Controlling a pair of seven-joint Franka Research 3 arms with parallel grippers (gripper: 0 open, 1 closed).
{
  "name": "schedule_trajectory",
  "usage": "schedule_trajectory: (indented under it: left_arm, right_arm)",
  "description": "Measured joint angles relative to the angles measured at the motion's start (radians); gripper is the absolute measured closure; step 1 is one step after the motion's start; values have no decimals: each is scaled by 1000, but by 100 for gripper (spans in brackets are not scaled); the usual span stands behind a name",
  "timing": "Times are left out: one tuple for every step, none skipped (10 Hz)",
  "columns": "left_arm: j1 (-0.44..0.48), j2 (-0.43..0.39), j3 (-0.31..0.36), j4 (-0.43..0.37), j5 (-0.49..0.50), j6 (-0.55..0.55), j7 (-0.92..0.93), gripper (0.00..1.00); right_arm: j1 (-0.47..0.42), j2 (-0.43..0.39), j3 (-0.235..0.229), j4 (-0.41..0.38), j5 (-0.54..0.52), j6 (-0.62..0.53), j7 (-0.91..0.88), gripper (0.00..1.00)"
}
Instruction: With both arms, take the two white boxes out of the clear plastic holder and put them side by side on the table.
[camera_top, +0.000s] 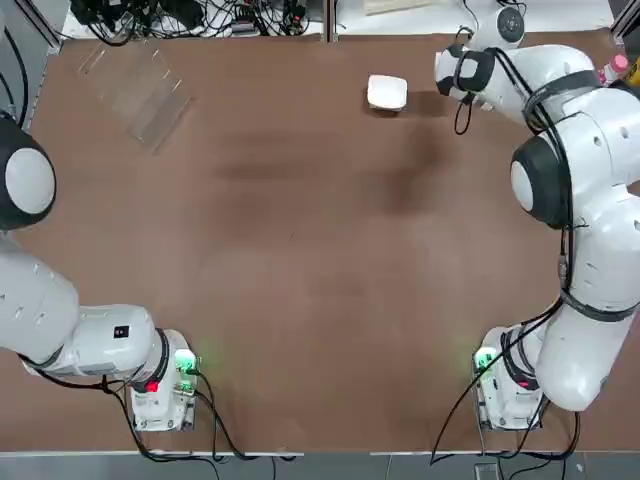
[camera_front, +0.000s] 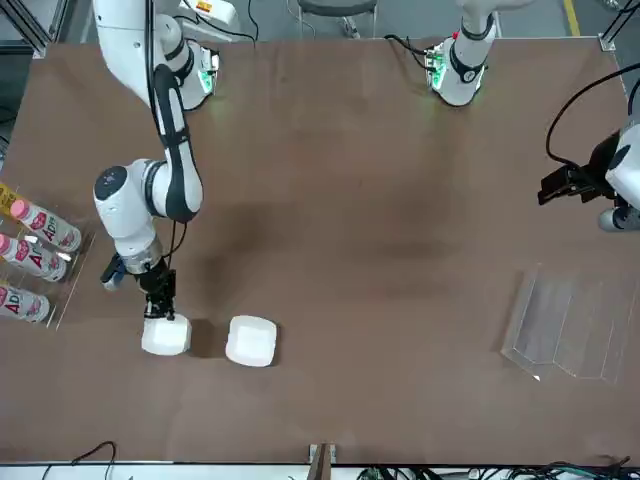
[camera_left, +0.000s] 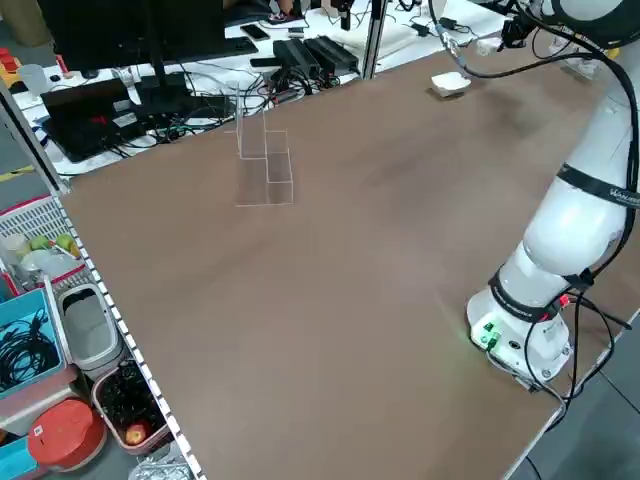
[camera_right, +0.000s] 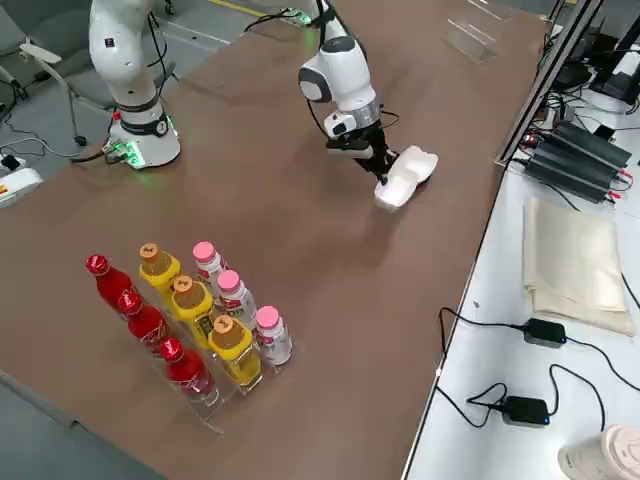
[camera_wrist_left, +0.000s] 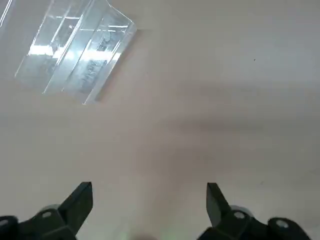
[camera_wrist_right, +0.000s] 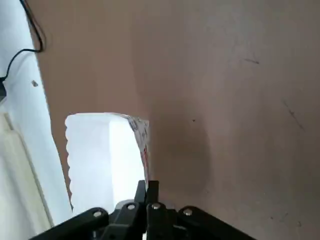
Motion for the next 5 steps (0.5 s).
schedule_trajectory:
  left_arm:
    - [0,0,0,0,0,0,0,0]
    - [0,1,0,0,0,0,0,0]
    - [0,1,0,-1,0,-1,0,0]
    - [0,2,0,-2,0,-1,1,0]
    - [0,2,0,-3,0,-1,1,0]
  right_arm:
    - [-17,15,32,3,13,16,0,99]
    - [-32,37,61,7,20,43,3,99]
    - [-37,61,78,11,34,68,6,99]
    - [-39,82,94,16,51,94,6,99]
    - [-40,102,109,20,58,118,9,99]
